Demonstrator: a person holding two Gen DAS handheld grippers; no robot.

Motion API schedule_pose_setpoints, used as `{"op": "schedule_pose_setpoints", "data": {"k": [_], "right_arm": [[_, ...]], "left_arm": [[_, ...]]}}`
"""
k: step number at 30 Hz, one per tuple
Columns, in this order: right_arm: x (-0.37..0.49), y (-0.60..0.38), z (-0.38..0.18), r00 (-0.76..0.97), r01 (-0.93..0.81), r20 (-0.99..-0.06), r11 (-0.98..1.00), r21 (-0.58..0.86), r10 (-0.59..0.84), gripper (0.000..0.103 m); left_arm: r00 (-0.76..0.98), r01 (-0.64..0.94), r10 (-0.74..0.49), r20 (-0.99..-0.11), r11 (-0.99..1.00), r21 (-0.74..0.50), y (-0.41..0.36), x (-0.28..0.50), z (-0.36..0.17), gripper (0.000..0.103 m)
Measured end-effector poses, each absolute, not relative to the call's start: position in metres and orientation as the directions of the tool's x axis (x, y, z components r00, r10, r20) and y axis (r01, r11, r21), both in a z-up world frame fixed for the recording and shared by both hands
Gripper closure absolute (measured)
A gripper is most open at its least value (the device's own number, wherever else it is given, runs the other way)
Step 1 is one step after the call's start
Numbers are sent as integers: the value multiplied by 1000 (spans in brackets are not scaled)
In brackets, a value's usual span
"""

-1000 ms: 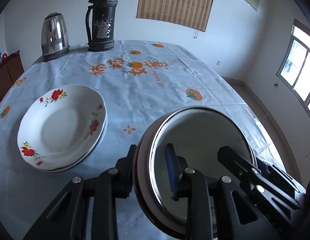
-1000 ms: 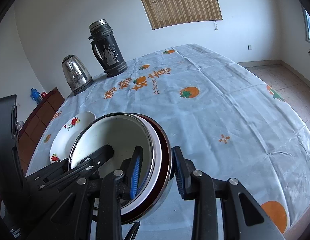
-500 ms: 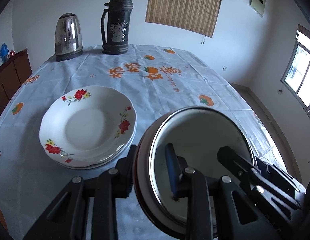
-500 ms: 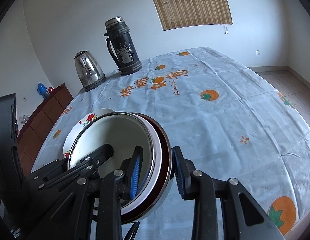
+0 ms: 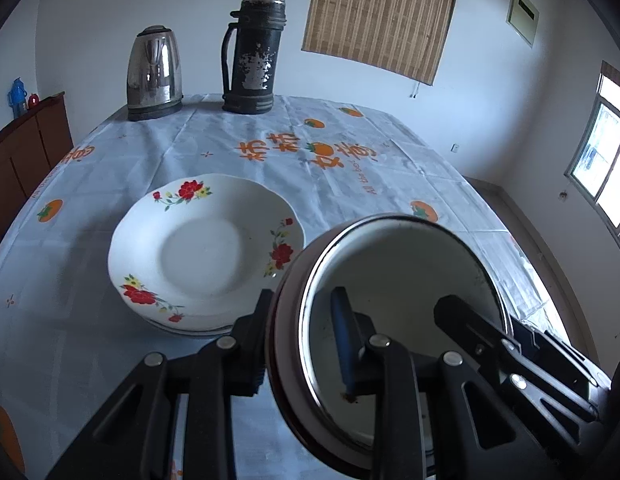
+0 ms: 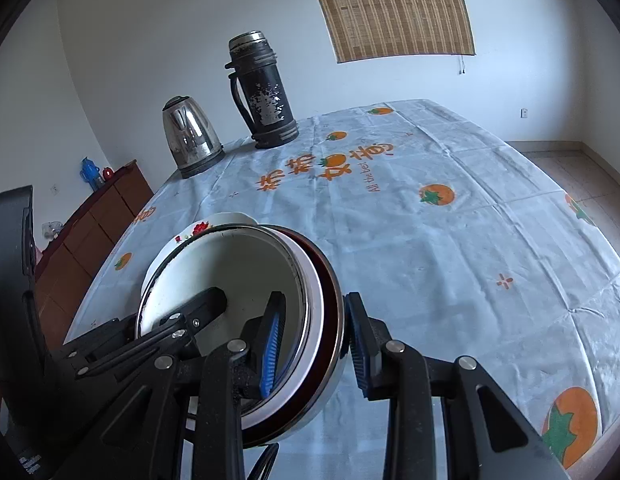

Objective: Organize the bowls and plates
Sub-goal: 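Carry the nested bowls with both grippers over the red-flower plate stack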

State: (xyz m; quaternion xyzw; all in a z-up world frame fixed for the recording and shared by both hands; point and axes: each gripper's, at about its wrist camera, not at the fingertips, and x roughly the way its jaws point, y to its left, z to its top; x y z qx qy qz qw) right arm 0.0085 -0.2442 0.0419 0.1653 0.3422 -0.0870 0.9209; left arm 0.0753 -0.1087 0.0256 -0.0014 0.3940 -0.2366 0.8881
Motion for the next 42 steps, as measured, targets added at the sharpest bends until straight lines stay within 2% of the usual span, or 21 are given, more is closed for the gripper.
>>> {"op": "schedule_pose_setpoints", "data": {"k": [42], "right_arm": [[125,-189,41,746,139,-661,953,271,79,70]], "left_arm": [[633,283,-320,-704,943,-174,-48,166,21,76]]}}
